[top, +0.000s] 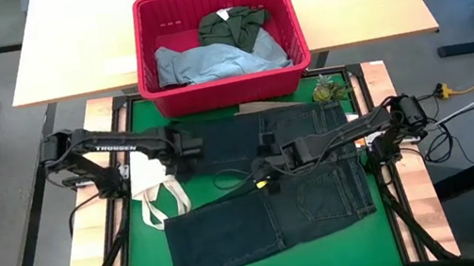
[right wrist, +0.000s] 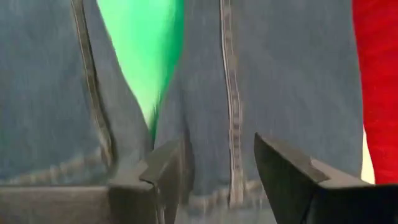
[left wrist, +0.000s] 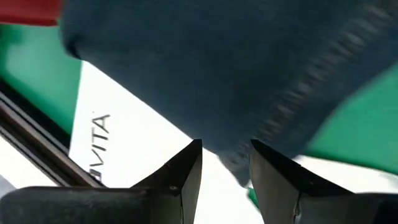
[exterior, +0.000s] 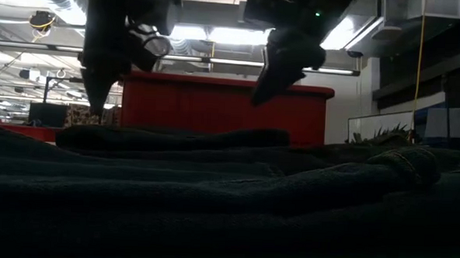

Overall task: Fold Laundry from Bin
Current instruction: Fold the dark blue jeans

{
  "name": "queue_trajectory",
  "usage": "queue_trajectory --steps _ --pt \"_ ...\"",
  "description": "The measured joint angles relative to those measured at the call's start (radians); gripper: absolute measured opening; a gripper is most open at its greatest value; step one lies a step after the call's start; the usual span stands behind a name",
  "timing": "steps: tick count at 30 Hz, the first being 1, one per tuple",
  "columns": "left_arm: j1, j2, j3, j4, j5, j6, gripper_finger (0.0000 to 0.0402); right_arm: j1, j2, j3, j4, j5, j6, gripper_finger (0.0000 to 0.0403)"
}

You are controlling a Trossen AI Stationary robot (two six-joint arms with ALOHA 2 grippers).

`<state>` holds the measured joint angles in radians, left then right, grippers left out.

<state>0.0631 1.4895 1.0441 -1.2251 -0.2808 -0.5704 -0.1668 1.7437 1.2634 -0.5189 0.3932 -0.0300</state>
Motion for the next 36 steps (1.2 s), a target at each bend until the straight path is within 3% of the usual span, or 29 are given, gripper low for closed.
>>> queue_trajectory --steps 6,12,21,25,36 --pt "-0.089 0.0 -0.04 0.029 -0.049 -0.082 0.0125 -0.035 0.008 -0.064 0.136 0.008 -0.001 0.0192" --pt "-0.112 0.0 -0.176 0.159 -0.049 -0.164 0.0125 -0.089 0.008 -0.14 0.167 0.008 0.056 0.0192" --pt "-0.145 -0.003 -0.343 0.364 0.032 -0.19 0.0125 -0.118 0.008 -0.306 0.246 -0.032 0.135 0.0192" --pt "-0.16 -0.004 -0.349 0.379 0.058 -0.213 0.0125 -0.115 0.007 -0.357 0.32 -0.064 0.139 0.0192" --pt "-0.231 0.002 -0.286 0.342 0.213 -0.216 0.0125 -0.115 0.003 -0.357 0.306 -0.197 0.131 0.0192"
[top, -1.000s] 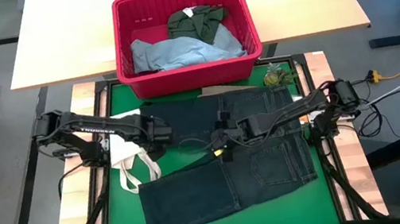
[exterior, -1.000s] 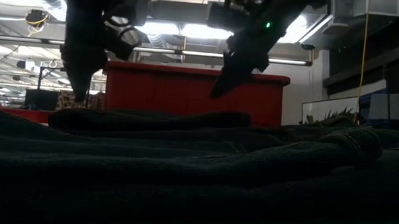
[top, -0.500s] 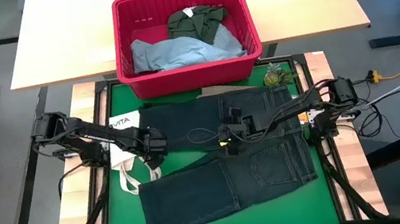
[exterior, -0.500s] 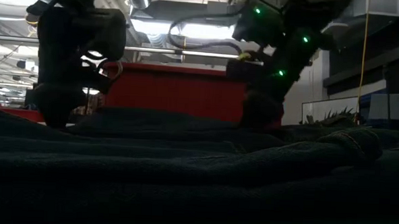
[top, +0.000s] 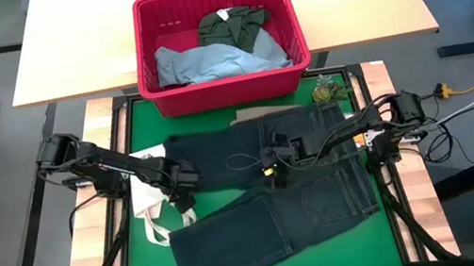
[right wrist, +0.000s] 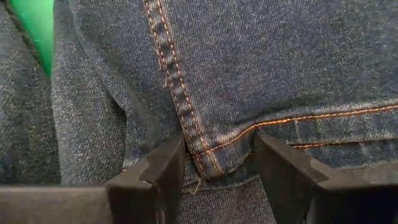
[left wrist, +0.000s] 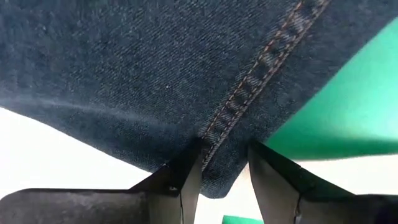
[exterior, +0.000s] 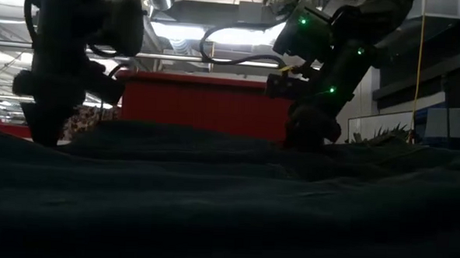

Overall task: Fold Laundry from Bin
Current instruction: Fold the dark blue jeans

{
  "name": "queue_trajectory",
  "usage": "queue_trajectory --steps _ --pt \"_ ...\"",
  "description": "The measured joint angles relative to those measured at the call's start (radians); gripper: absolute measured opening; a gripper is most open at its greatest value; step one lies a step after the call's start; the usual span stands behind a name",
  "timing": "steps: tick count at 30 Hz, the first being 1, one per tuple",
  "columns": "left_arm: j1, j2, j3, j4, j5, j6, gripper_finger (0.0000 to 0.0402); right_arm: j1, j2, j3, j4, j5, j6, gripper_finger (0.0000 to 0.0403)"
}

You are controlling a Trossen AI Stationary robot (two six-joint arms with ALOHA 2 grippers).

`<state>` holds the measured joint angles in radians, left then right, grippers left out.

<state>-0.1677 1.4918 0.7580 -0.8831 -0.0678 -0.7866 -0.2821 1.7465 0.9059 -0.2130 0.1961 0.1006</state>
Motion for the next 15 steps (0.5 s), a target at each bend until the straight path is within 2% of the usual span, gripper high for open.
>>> queue_trajectory --steps 4,8,11,15 --pt "-0.011 -0.003 0.108 -0.121 0.008 0.034 0.0125 0.001 -0.023 0.03 -0.061 -0.015 -0.002 0.0192" --pt "-0.013 -0.02 0.217 -0.245 -0.034 0.085 0.0125 0.001 -0.062 0.088 -0.108 -0.007 -0.012 0.0192" --pt "-0.008 -0.043 0.276 -0.312 -0.113 0.089 0.0125 0.001 -0.075 0.116 -0.109 -0.006 -0.014 0.0192" --pt "0.023 -0.085 0.305 -0.35 -0.269 0.083 0.0125 0.001 -0.076 0.134 -0.051 -0.009 -0.014 0.0192"
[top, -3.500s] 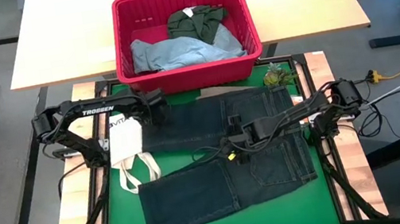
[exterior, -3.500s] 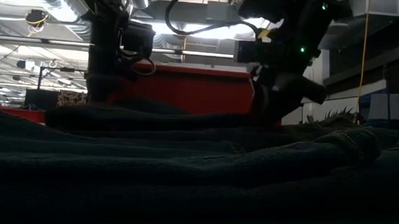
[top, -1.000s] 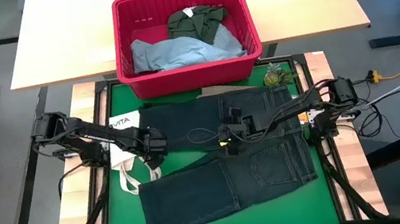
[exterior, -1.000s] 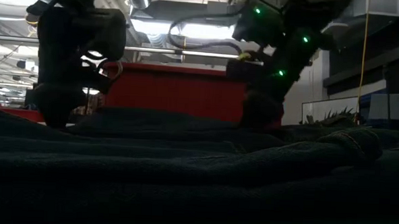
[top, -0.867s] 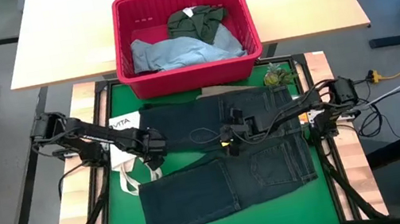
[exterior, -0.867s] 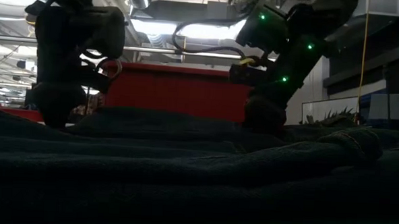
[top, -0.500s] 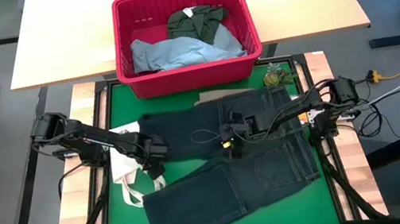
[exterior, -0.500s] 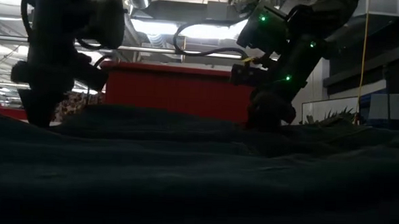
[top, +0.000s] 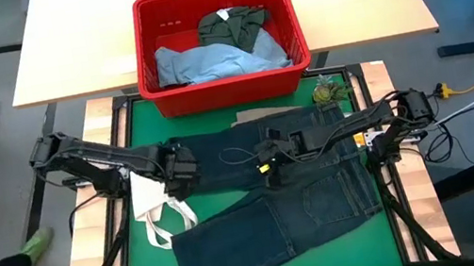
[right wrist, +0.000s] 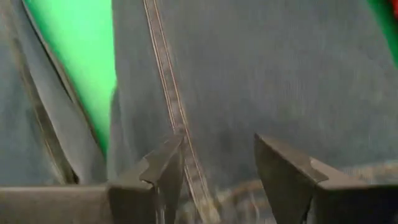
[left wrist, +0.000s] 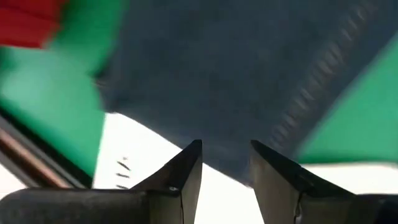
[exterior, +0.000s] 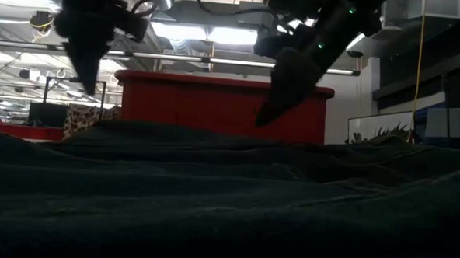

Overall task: Fold Laundry from Bin
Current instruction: Fold the dark blue jeans

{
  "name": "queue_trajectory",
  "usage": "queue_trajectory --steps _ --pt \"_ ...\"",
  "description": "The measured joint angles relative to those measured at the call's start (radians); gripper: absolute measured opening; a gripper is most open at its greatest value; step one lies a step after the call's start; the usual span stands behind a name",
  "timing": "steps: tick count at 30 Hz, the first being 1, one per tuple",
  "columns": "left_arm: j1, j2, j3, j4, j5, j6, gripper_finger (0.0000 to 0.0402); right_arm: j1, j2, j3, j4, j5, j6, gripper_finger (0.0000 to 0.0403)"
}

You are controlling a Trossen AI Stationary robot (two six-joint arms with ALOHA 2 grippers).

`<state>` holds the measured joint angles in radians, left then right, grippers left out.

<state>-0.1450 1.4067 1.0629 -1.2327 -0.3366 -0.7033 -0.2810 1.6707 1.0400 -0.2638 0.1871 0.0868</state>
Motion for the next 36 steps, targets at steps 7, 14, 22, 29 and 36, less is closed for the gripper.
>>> queue_trajectory --steps 7,14,22,29,36 --pt "0.184 -0.028 -0.012 -0.053 -0.141 0.02 0.0125 0.0 0.002 0.0 0.035 -0.015 0.001 0.0192" --pt "0.342 -0.022 -0.121 0.047 -0.086 0.151 0.0125 0.0 0.017 0.0 0.035 -0.015 0.001 0.0192" --pt "0.397 -0.022 -0.231 0.164 -0.078 0.224 0.0125 0.0 0.111 0.0 0.038 -0.005 0.001 0.0192" --pt "0.455 -0.022 -0.249 0.236 -0.196 0.212 0.0125 -0.002 0.167 0.003 0.041 0.006 0.001 0.0192" --pt "0.514 -0.022 -0.249 0.2 -0.231 0.189 0.0125 -0.001 0.206 0.005 0.035 0.005 0.001 0.0192"
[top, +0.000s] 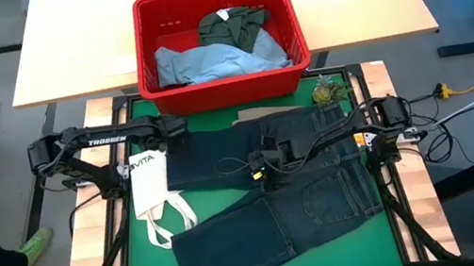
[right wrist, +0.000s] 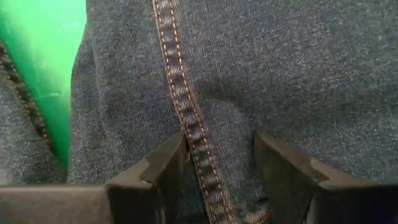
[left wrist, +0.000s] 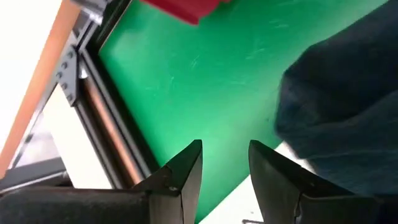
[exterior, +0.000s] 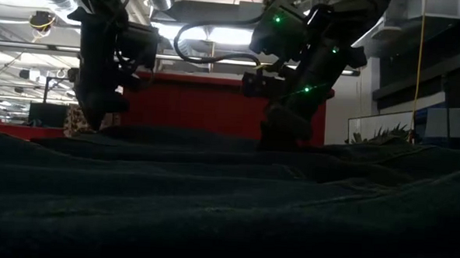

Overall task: Fold Laundry from Bin
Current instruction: Fold the dark blue jeans

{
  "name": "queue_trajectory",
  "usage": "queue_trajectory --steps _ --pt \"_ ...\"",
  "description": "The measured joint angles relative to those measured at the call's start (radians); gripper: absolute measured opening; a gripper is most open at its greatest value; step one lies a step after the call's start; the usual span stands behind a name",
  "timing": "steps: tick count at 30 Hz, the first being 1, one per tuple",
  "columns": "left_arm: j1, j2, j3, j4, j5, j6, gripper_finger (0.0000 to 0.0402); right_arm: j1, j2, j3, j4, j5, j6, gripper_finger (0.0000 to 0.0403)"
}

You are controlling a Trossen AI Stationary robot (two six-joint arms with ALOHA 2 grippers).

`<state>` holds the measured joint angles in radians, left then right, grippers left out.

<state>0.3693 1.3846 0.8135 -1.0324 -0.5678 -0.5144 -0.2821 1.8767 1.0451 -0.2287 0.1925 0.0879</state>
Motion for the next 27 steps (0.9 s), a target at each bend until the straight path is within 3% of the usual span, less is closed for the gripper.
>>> queue_trajectory --steps 7,12,18,27 --pt "0.005 -0.002 0.0 -0.134 0.022 -0.005 0.0125 0.0 -0.017 -0.002 -0.006 -0.002 0.0 0.0192" --pt "-0.036 -0.015 0.014 -0.145 0.159 0.005 0.0125 0.0 -0.079 -0.005 -0.031 -0.008 0.0 0.0192" --pt "-0.125 -0.056 0.092 -0.171 0.252 -0.01 0.0125 0.002 -0.179 -0.005 -0.032 -0.027 0.0 0.0192" --pt "-0.312 -0.138 0.162 -0.159 0.509 -0.237 0.0125 0.036 -0.26 -0.004 -0.048 -0.194 0.04 0.0192"
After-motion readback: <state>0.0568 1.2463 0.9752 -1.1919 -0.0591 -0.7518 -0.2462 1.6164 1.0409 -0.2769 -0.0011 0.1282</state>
